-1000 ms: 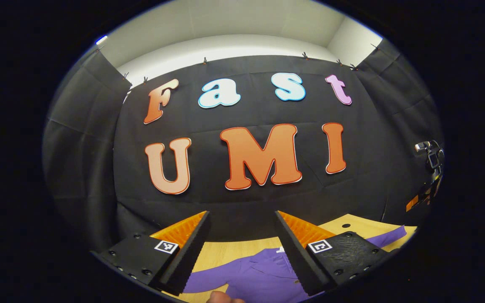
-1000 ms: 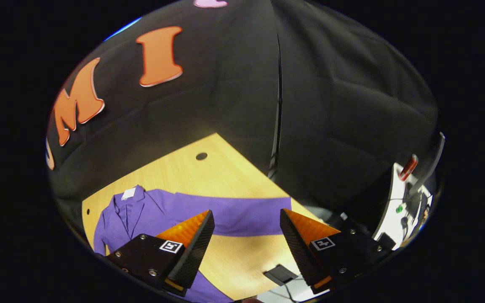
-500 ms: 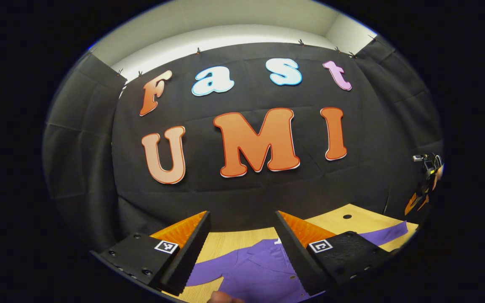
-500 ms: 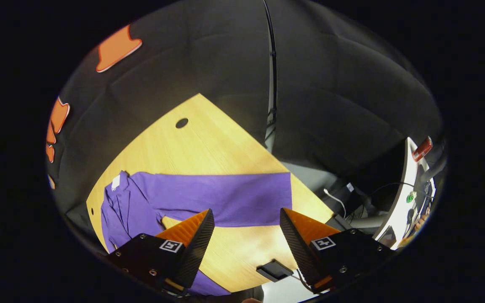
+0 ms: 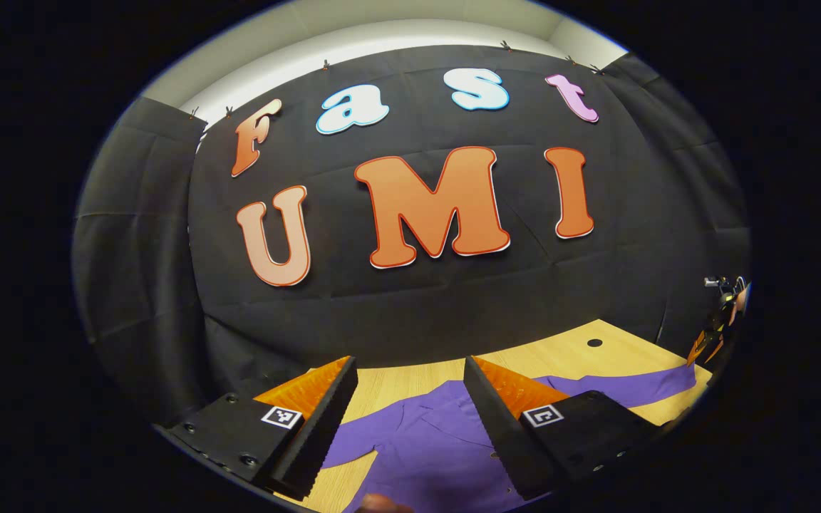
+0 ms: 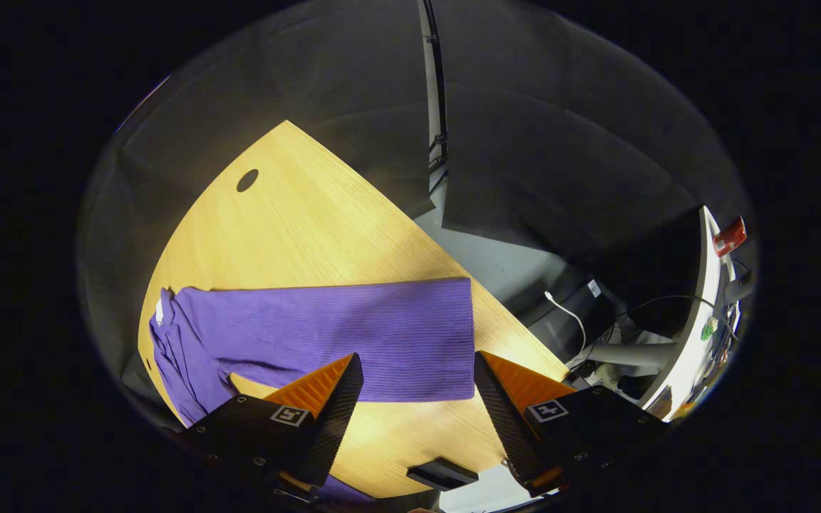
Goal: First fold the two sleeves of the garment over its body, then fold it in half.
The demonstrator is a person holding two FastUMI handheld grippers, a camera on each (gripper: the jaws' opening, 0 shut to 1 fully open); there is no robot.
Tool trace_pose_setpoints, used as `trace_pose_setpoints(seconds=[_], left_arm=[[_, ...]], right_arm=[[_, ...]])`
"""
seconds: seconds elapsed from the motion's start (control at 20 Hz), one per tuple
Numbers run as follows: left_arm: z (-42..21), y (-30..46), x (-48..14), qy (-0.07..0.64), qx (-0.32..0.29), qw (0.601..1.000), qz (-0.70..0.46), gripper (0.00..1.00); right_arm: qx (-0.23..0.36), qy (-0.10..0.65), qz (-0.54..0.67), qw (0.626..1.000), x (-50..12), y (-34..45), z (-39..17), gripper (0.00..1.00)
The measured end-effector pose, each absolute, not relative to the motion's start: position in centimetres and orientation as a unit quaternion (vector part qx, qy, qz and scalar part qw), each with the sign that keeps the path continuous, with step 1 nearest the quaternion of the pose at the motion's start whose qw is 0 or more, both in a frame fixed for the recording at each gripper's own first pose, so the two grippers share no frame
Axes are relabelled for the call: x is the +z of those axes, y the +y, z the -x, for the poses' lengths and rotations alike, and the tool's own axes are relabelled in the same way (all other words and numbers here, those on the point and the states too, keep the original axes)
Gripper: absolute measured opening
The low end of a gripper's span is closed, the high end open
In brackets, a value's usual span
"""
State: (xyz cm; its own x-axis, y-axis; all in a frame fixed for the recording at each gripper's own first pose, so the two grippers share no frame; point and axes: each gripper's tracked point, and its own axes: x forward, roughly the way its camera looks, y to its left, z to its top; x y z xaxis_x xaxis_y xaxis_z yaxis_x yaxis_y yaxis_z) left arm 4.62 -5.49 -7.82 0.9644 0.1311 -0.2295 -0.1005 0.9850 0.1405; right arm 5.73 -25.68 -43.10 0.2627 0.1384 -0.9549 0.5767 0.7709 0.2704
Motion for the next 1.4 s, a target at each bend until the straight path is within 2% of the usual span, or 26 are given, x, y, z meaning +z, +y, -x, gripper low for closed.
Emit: trace_pose_setpoints(seconds=[0.15,0.4,0.6,0.7,0.8,0.95,1.0,1.05,1.3,1.35,1.4], left_arm=[[-4.9,-5.9,-8.4,0.133,0.069,0.986,-0.069,0.96],[-4.9,-7.0,-9.4,0.157,0.078,0.983,-0.057,0.96],[-4.6,-7.5,-10.0,0.173,0.083,0.980,-0.059,0.96],[-4.8,-7.7,-10.2,0.176,0.082,0.979,-0.066,0.96],[-4.9,-7.9,-10.4,0.178,0.079,0.978,-0.070,0.96],[-5.1,-7.6,-10.7,0.182,0.069,0.978,-0.077,0.97],[-5.1,-7.3,-10.8,0.182,0.066,0.978,-0.081,0.97],[-5.2,-7.0,-10.7,0.180,0.064,0.978,-0.084,0.97],[-6.1,-5.9,-10.7,0.171,0.044,0.980,-0.090,0.96],[-6.4,-5.7,-10.8,0.168,0.037,0.981,-0.088,1.00],[-6.5,-5.4,-11.0,0.167,0.031,0.982,-0.086,0.97]], right_arm=[[-0.140,0.590,-0.302,0.736,-45.0,-25.9,-6.5,0.95],[-0.145,0.621,-0.292,0.713,-47.6,-25.7,-5.5,0.94],[-0.134,0.648,-0.251,0.707,-48.2,-26.2,-5.0,0.89],[-0.125,0.652,-0.237,0.709,-48.1,-26.0,-5.3,0.80],[-0.119,0.654,-0.236,0.709,-48.0,-25.7,-5.5,0.66],[-0.130,0.639,-0.257,0.713,-47.9,-25.3,-6.4,0.28],[-0.126,0.637,-0.272,0.710,-47.9,-24.7,-6.5,0.08],[-0.116,0.631,-0.287,0.711,-47.3,-23.8,-6.8,0.02],[-0.107,0.587,-0.303,0.743,-42.9,-22.0,-7.9,0.03],[-0.107,0.578,-0.306,0.749,-41.9,-21.6,-8.1,0.03],[-0.107,0.569,-0.307,0.756,-40.6,-21.3,-8.2,0.03]])
